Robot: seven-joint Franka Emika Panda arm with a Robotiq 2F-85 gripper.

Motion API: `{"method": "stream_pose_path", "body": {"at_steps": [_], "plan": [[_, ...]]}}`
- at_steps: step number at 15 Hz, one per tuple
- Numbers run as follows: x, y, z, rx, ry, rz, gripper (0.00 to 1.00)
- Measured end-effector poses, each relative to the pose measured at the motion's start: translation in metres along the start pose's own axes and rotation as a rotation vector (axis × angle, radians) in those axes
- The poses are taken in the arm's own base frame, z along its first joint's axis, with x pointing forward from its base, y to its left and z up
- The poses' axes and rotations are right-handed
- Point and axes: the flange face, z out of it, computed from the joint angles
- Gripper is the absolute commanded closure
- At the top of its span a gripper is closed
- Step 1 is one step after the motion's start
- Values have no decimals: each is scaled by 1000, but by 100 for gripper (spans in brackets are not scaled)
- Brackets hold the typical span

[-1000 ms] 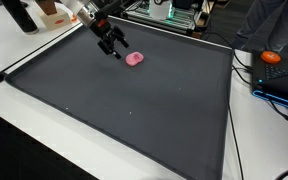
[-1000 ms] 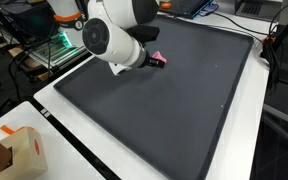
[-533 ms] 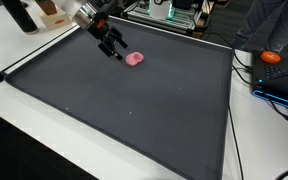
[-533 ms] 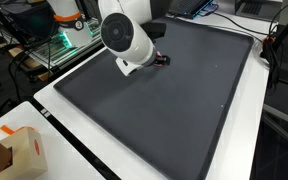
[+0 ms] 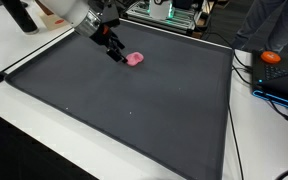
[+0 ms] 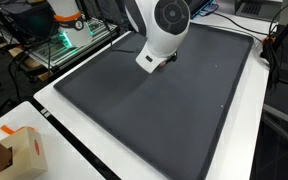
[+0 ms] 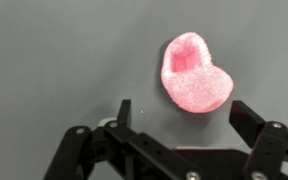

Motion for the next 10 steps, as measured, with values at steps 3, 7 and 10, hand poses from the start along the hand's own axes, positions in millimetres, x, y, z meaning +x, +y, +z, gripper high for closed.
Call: {"method": "stream_pose_path", "body": {"at_steps": [3, 7, 10], "plan": [[-6, -24, -5, -65, 34, -78, 0], [-15, -49, -10, -176, 68, -218, 0], [-24, -69, -9, -277, 88, -332, 0]]}}
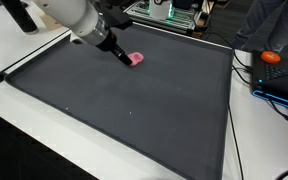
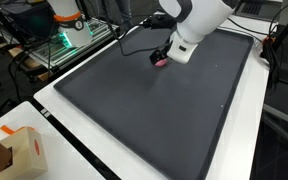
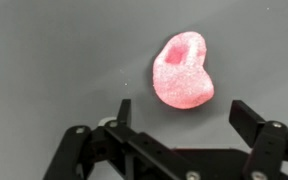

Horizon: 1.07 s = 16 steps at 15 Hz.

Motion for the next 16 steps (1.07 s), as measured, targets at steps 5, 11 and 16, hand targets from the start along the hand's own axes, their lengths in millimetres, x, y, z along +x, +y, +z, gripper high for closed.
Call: {"method": "stream_pose_path", "body": {"at_steps": [5, 11, 16], "plan": [[-8, -42, 1, -135, 38, -223, 0], [-30, -89, 16, -307, 64, -485, 0], [-55, -121, 28, -469, 67, -692, 0]]}}
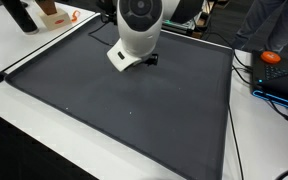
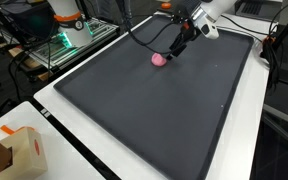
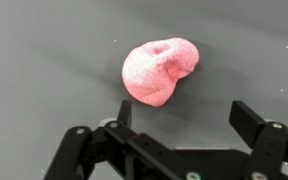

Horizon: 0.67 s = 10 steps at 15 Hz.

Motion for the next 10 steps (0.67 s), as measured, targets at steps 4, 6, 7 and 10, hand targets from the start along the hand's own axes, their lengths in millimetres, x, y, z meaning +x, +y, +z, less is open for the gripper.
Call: {"method": "stream_pose_path", "body": {"at_steps": [4, 6, 7, 10], "plan": [[1, -32, -3, -122, -11, -163, 0], [0, -47, -2, -182, -25, -246, 0], [-1, -54, -1, -210, -34, -289, 0], [-4, -72, 8, -288, -75, -416, 0]]}}
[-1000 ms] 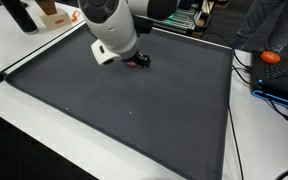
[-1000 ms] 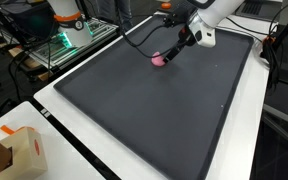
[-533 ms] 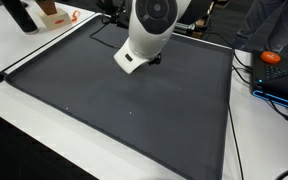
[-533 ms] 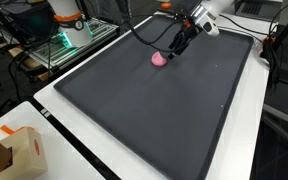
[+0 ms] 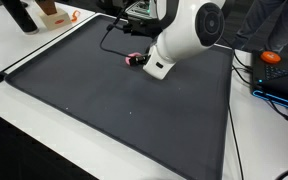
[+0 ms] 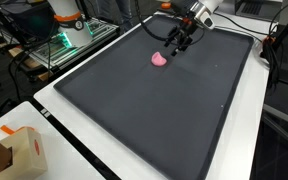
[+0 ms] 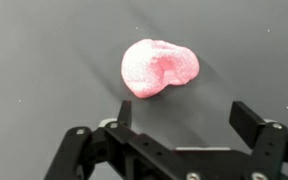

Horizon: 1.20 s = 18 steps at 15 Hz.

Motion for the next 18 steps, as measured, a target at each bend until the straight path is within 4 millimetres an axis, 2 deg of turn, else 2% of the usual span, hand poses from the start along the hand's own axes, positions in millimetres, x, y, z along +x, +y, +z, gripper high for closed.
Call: {"method": "stream_pose_path", "body": {"at_steps": [8, 14, 18], "plan": [[8, -43, 16, -186, -106, -273, 0], [6, -66, 20, -231, -128, -335, 0], [3, -75, 19, -257, -136, -357, 0]]}}
